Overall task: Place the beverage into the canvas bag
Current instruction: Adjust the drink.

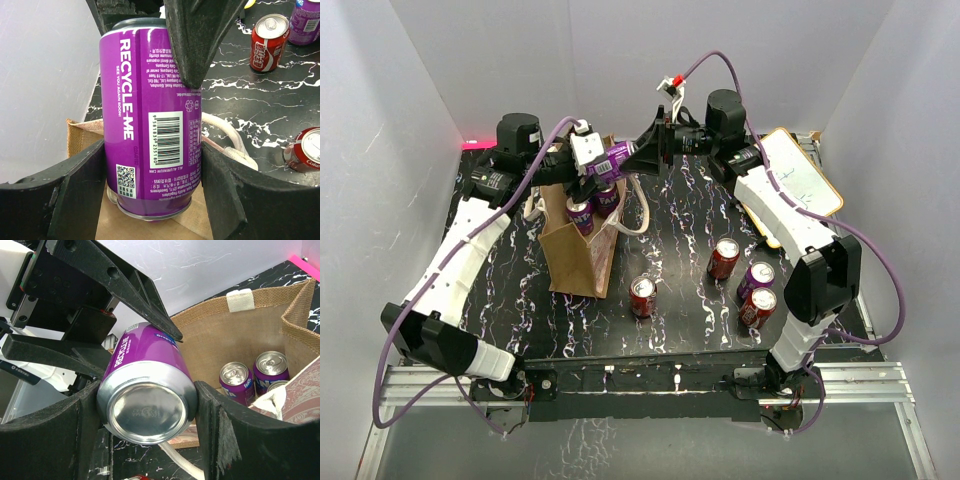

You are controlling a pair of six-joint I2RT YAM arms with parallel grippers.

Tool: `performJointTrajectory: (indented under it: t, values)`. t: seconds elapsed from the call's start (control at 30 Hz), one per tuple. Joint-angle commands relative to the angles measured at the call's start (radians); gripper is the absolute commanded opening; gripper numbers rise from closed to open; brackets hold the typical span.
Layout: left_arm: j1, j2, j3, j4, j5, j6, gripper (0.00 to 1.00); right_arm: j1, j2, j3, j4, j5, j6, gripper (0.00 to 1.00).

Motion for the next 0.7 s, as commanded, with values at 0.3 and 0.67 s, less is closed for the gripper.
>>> performJointTrajectory:
  t: [0.3,0.67]
  values:
    - [-0.011,-0.030,-0.052,0.370,0.027,-0.394,0.50,-0.065,-0.039,0.033,0.159,0.155,0.138,0.08]
    - [-0.011,0.021,0.023,0.402,0.035,-0.470,0.42,-0.073,-0.013,0.099,0.162,0.180,0.177,0.08]
